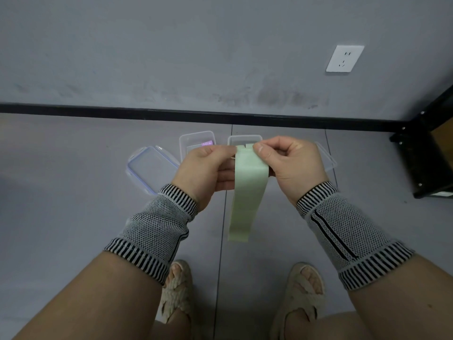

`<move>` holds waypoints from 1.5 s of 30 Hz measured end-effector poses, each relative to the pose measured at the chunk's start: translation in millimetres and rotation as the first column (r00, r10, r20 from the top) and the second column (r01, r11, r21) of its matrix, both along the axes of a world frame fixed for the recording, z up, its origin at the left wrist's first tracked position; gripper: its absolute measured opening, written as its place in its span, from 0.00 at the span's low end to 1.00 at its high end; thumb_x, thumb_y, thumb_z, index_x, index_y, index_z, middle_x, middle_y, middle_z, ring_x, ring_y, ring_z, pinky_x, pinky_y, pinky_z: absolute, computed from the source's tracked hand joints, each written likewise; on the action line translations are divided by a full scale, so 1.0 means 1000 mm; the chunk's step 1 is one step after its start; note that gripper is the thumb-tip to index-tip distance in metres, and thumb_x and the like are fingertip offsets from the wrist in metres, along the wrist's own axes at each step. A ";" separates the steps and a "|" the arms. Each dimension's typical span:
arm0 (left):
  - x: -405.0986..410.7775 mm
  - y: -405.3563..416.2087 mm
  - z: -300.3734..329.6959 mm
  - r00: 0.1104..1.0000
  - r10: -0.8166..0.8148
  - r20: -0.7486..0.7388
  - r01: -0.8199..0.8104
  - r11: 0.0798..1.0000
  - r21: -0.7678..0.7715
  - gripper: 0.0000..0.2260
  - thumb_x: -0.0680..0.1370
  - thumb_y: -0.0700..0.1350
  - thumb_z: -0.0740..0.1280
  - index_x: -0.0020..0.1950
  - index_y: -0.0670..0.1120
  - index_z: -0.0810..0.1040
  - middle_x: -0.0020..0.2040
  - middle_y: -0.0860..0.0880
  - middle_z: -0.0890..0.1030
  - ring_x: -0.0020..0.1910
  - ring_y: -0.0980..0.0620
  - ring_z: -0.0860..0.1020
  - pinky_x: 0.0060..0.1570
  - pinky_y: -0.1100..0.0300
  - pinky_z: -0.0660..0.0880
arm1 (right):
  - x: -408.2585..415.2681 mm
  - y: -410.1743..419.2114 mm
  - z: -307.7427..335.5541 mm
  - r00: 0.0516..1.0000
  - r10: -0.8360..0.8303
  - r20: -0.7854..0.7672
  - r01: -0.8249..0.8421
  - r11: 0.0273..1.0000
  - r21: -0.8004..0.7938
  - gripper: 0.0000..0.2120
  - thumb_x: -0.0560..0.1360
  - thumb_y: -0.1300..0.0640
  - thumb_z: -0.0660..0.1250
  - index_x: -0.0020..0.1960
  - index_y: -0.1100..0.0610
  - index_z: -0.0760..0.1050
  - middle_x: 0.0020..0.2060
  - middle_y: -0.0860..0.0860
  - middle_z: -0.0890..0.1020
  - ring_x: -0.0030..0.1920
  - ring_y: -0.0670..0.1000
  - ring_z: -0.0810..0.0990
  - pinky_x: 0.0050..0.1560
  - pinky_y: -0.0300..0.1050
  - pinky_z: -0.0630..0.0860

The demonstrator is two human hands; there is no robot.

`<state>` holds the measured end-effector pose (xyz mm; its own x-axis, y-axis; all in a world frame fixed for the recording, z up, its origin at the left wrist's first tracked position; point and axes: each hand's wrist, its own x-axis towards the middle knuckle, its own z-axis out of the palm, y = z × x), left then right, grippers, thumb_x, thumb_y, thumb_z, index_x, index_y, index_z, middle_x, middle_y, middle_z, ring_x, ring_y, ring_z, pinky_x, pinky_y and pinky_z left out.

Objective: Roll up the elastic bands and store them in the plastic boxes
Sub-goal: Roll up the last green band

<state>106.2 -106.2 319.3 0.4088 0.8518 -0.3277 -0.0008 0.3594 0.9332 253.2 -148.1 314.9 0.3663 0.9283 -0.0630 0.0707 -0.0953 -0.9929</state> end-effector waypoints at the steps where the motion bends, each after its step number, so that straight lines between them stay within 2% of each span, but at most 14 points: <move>1: 0.001 0.000 0.001 1.000 0.000 -0.016 0.001 1.000 0.031 0.09 0.79 0.41 0.62 0.49 0.38 0.79 0.40 0.41 0.83 0.37 0.47 0.81 0.40 0.55 0.80 | -0.001 -0.001 0.001 1.000 0.005 -0.005 -0.005 1.000 0.002 0.03 0.73 0.61 0.71 0.41 0.56 0.80 0.36 0.56 0.84 0.36 0.51 0.83 0.40 0.48 0.82; 5: 0.000 0.000 -0.002 0.996 0.057 -0.063 -0.048 0.988 0.143 0.07 0.78 0.38 0.65 0.40 0.41 0.76 0.33 0.47 0.82 0.33 0.51 0.81 0.36 0.57 0.80 | -0.002 -0.002 0.003 0.997 0.069 0.017 -0.069 0.998 0.001 0.03 0.71 0.63 0.72 0.42 0.57 0.79 0.36 0.57 0.82 0.34 0.48 0.81 0.37 0.40 0.80; 8: 0.001 0.000 -0.002 0.995 0.078 -0.066 -0.066 0.984 0.163 0.06 0.77 0.37 0.65 0.40 0.42 0.76 0.33 0.47 0.83 0.33 0.51 0.81 0.36 0.57 0.80 | -0.001 -0.002 0.001 0.993 0.070 0.090 -0.075 0.996 0.046 0.06 0.72 0.65 0.71 0.40 0.55 0.79 0.34 0.55 0.81 0.33 0.46 0.80 0.36 0.37 0.78; 10: 0.002 -0.001 -0.001 0.996 0.066 -0.052 -0.058 0.988 0.144 0.06 0.77 0.37 0.66 0.41 0.43 0.76 0.32 0.48 0.82 0.32 0.52 0.81 0.36 0.57 0.80 | 0.000 -0.002 0.001 0.994 0.068 0.083 -0.073 0.996 0.059 0.06 0.72 0.66 0.70 0.41 0.56 0.79 0.34 0.56 0.81 0.33 0.46 0.80 0.36 0.38 0.79; 14: 0.000 -0.001 0.002 0.997 0.063 -0.036 -0.058 0.990 0.131 0.07 0.77 0.35 0.65 0.42 0.45 0.76 0.32 0.46 0.82 0.31 0.52 0.80 0.34 0.57 0.80 | 0.002 -0.002 0.000 0.987 0.160 0.017 -0.160 0.986 0.048 0.09 0.74 0.69 0.67 0.43 0.56 0.79 0.41 0.67 0.80 0.38 0.53 0.80 0.39 0.44 0.80; 17: -0.001 -0.001 0.005 0.998 0.060 0.024 -0.062 0.995 0.080 0.08 0.77 0.33 0.64 0.43 0.44 0.78 0.35 0.42 0.82 0.32 0.49 0.81 0.33 0.58 0.79 | 0.003 -0.002 0.001 0.982 0.185 0.025 -0.186 0.981 0.056 0.13 0.74 0.70 0.65 0.42 0.53 0.80 0.39 0.64 0.80 0.38 0.54 0.80 0.42 0.48 0.80; 19: -0.001 0.000 0.007 0.996 0.061 0.064 -0.063 0.997 0.033 0.09 0.76 0.32 0.63 0.43 0.44 0.78 0.35 0.43 0.82 0.31 0.50 0.80 0.32 0.59 0.78 | 0.002 -0.002 0.002 0.985 0.170 0.040 -0.173 0.983 0.067 0.13 0.73 0.71 0.66 0.41 0.54 0.81 0.40 0.63 0.81 0.38 0.55 0.80 0.43 0.51 0.81; 22: -0.001 0.000 0.008 0.997 0.052 0.061 -0.052 0.999 0.001 0.08 0.76 0.33 0.63 0.41 0.43 0.78 0.32 0.47 0.81 0.30 0.51 0.80 0.32 0.60 0.78 | 0.001 -0.003 0.002 0.983 0.137 0.124 -0.148 0.985 0.085 0.13 0.73 0.70 0.67 0.39 0.53 0.81 0.40 0.64 0.82 0.40 0.65 0.80 0.42 0.58 0.80; 24: -0.001 -0.001 0.009 0.999 0.044 0.031 -0.045 0.999 0.012 0.05 0.77 0.37 0.65 0.41 0.42 0.77 0.32 0.47 0.81 0.30 0.51 0.80 0.32 0.60 0.78 | 0.001 -0.003 0.001 0.979 0.130 0.158 -0.145 0.985 0.090 0.14 0.72 0.69 0.68 0.39 0.51 0.81 0.39 0.64 0.83 0.41 0.67 0.79 0.42 0.60 0.79; 27: 0.000 -0.001 0.007 0.999 0.049 -0.022 -0.048 0.998 0.050 0.04 0.76 0.36 0.66 0.41 0.42 0.76 0.35 0.43 0.81 0.32 0.49 0.79 0.35 0.57 0.80 | 0.001 -0.004 0.000 0.978 0.136 0.156 -0.148 0.987 0.068 0.13 0.73 0.69 0.68 0.40 0.52 0.82 0.39 0.62 0.83 0.41 0.64 0.81 0.44 0.58 0.80; 30: 0.000 0.000 0.005 0.998 0.047 -0.041 -0.044 0.996 0.073 0.06 0.75 0.34 0.66 0.40 0.42 0.76 0.34 0.42 0.80 0.31 0.50 0.79 0.38 0.55 0.79 | 0.003 -0.004 -0.001 0.985 0.145 0.094 -0.150 0.987 0.049 0.11 0.73 0.69 0.67 0.41 0.54 0.82 0.40 0.60 0.84 0.40 0.58 0.83 0.46 0.54 0.81; 36: 0.000 0.000 0.005 0.997 0.024 -0.073 -0.013 0.989 0.148 0.07 0.76 0.32 0.65 0.42 0.42 0.76 0.39 0.37 0.78 0.37 0.47 0.78 0.42 0.53 0.80 | 0.002 -0.003 -0.002 0.984 0.177 0.034 -0.178 0.984 0.026 0.04 0.74 0.65 0.69 0.44 0.56 0.80 0.38 0.58 0.83 0.37 0.51 0.82 0.41 0.45 0.81; 41: 0.000 0.001 0.006 0.993 0.013 -0.119 0.011 0.980 0.199 0.08 0.75 0.31 0.66 0.41 0.44 0.75 0.40 0.36 0.78 0.39 0.44 0.78 0.44 0.52 0.79 | 0.003 -0.003 0.000 0.982 0.189 -0.012 -0.189 0.982 0.007 0.05 0.74 0.64 0.69 0.41 0.56 0.80 0.36 0.59 0.82 0.36 0.53 0.80 0.41 0.51 0.80; 45: 0.002 0.002 0.004 0.986 0.030 -0.163 0.008 0.974 0.228 0.08 0.75 0.31 0.66 0.40 0.44 0.76 0.36 0.39 0.78 0.38 0.43 0.78 0.47 0.45 0.79 | 0.001 -0.003 0.001 0.985 0.175 0.015 -0.175 0.985 0.001 0.06 0.73 0.64 0.70 0.40 0.55 0.80 0.39 0.66 0.82 0.37 0.56 0.80 0.43 0.56 0.80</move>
<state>107.9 -104.6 323.4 0.3555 0.9158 -0.1871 0.1566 0.1390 0.9778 253.9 -151.3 315.7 0.1995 0.9783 -0.0560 0.1008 -0.0774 -0.9919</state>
